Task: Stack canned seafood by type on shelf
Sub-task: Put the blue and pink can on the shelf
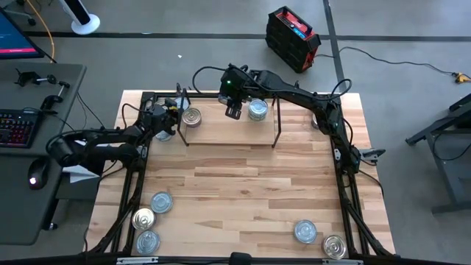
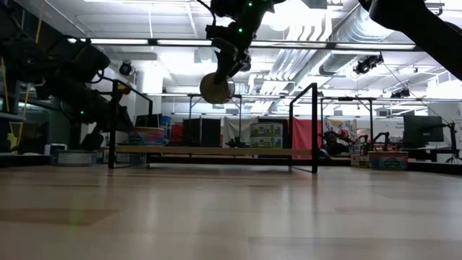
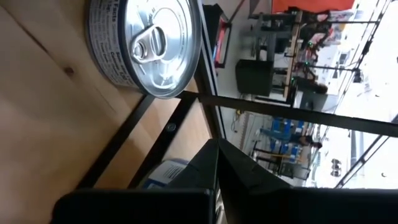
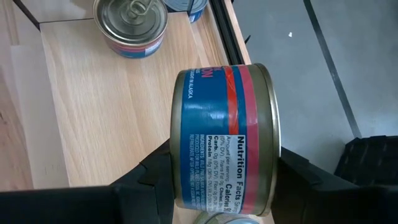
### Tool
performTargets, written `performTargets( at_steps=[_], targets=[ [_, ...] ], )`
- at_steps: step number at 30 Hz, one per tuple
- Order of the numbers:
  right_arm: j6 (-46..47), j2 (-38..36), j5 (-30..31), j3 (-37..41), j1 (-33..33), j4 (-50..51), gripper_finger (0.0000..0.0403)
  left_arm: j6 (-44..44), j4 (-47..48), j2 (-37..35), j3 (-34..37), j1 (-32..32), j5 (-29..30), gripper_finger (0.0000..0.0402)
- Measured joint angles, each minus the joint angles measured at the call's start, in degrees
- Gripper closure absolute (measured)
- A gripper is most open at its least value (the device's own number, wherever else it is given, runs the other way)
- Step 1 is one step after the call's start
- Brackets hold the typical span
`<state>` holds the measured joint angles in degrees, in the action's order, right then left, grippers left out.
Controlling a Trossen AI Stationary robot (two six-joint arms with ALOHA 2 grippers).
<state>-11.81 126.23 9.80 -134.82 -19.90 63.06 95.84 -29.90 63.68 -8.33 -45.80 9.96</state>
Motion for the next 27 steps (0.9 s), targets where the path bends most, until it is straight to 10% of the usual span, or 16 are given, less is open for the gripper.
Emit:
performTargets(
  at_steps=[27],
  targets=[
    [1.4,0.0,0.1,0.0,-0.5,-3.1,0.0238,-0.9,3.4,0.0,0.1,0.2,-2.4,0.0401]
  ],
)
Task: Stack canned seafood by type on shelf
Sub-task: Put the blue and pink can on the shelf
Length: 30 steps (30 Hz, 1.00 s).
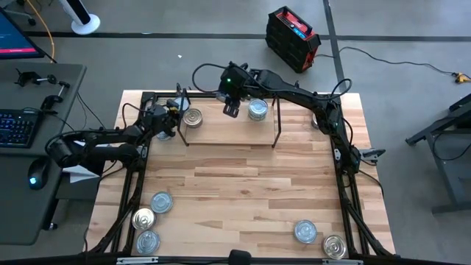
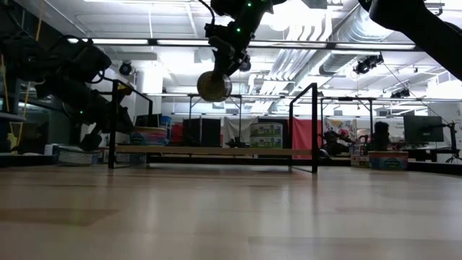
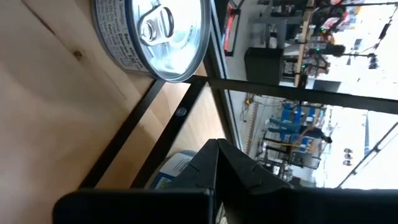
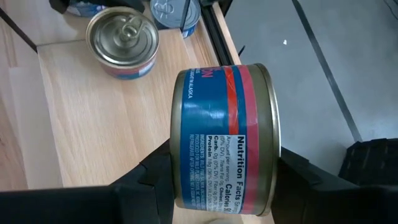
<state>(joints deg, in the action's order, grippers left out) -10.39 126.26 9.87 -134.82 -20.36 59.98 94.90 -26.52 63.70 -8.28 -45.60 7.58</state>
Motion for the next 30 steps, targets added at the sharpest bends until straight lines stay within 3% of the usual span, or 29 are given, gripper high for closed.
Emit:
performTargets(
  at_steps=[21,30],
  targets=[
    [0.1,0.0,0.0,0.0,-0.8,-1.2,0.0238,-2.9,-0.6,0.0,-3.1,-0.9,-1.5,0.0401],
    [0.5,0.0,-0.1,0.0,-0.8,-0.6,0.0238,-9.6,11.9,-7.4,-3.1,-3.3,-3.3,0.0401]
  ],
)
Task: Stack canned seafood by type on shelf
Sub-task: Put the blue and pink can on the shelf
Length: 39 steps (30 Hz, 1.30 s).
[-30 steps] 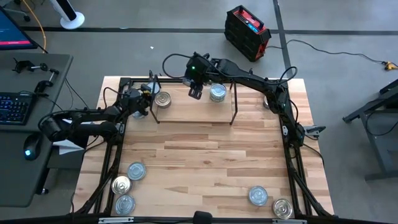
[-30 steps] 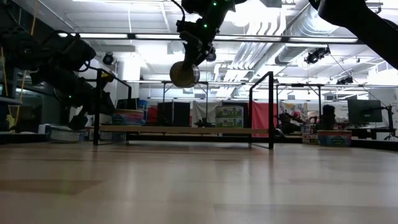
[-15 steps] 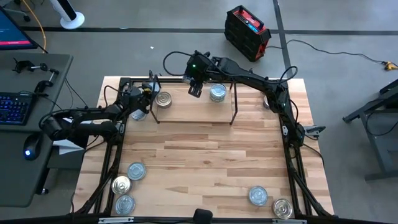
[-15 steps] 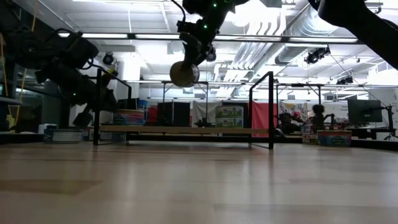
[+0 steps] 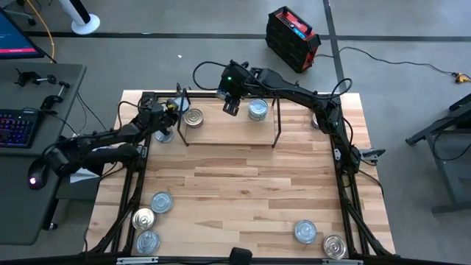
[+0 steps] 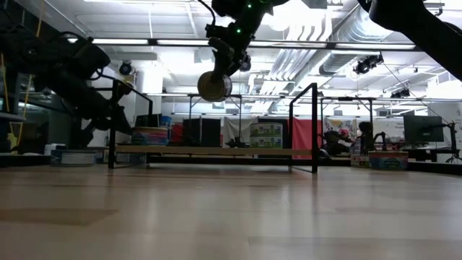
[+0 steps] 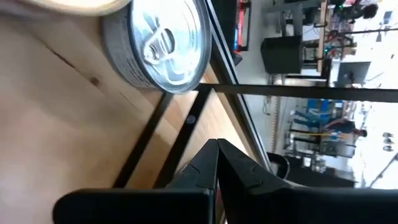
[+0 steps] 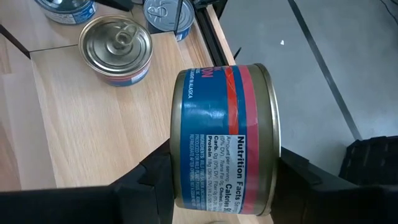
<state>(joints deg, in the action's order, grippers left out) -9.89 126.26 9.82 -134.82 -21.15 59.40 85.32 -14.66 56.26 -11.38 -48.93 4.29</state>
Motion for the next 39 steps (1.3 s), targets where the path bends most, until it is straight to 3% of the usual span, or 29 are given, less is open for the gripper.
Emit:
performTargets(
  at_steps=[8,14,22,32,39],
  targets=[
    [-0.3,0.0,-0.1,0.0,0.0,0.1,0.0238,-8.1,11.7,-9.7,0.0,0.0,-8.5,0.0401],
    [-0.4,0.0,-0.3,0.0,-0.1,0.5,0.0238,-12.3,14.5,-12.4,0.0,0.0,-15.3,0.0401],
    [-0.4,0.0,-0.3,0.0,-0.2,0.3,0.0238,-16.6,14.2,-11.0,0.0,0.0,-20.4,0.0401],
    [0.9,0.0,-0.3,0.0,-0.3,-0.1,0.0238,-19.6,7.4,-2.6,-0.1,0.0,-26.5,0.0401],
    [0.9,0.0,-0.3,0.0,-0.3,-0.2,0.0238,-22.0,4.1,-0.3,-0.1,0.0,-27.1,0.0401]
  ],
)
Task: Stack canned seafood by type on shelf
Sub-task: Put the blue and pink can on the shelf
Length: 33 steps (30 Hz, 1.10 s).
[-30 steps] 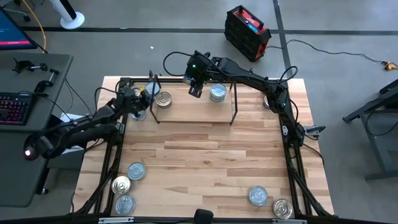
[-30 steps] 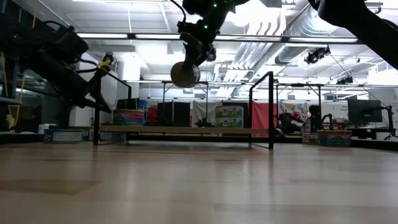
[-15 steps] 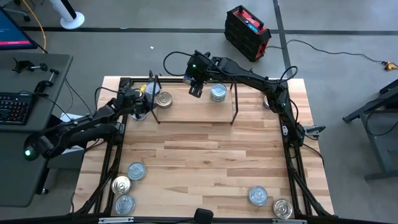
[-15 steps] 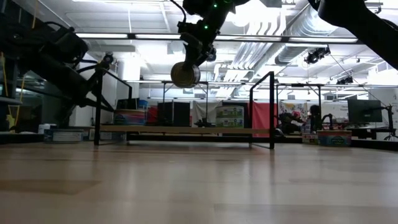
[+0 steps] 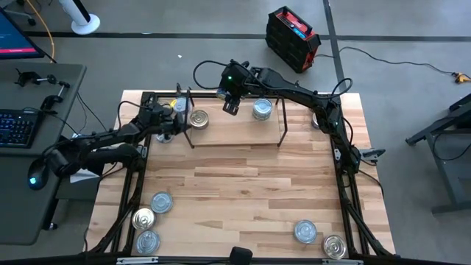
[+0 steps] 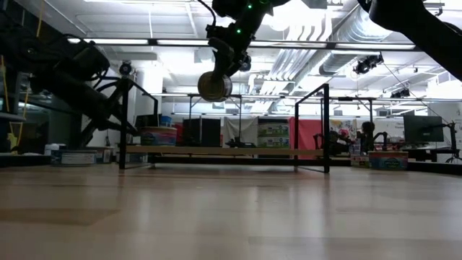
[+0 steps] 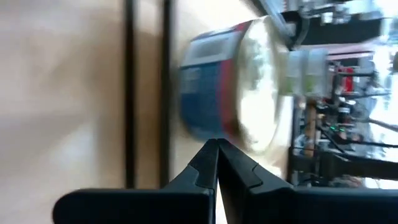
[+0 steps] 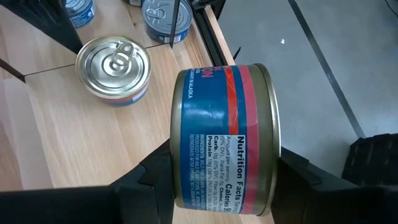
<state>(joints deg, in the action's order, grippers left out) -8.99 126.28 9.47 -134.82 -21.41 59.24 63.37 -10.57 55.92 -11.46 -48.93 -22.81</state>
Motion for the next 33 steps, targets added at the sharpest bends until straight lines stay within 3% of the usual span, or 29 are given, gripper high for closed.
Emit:
performTargets(
  at_steps=[5,14,26,33],
  targets=[
    [0.1,0.0,0.0,0.0,0.0,0.0,0.0238,-0.3,-4.6,-0.1,0.0,0.0,-6.6,0.0401],
    [1.4,0.0,-0.1,0.0,0.0,-0.1,0.0238,-3.6,-4.0,0.5,0.0,0.0,-7.6,0.0401],
    [2.8,0.0,0.0,0.0,0.0,-0.9,0.0238,-4.3,-10.5,5.6,0.0,0.0,-4.5,0.0401],
    [3.7,0.0,0.0,0.0,0.0,-0.9,0.0238,-4.8,-10.8,5.6,0.0,0.0,2.6,0.0401]
  ],
)
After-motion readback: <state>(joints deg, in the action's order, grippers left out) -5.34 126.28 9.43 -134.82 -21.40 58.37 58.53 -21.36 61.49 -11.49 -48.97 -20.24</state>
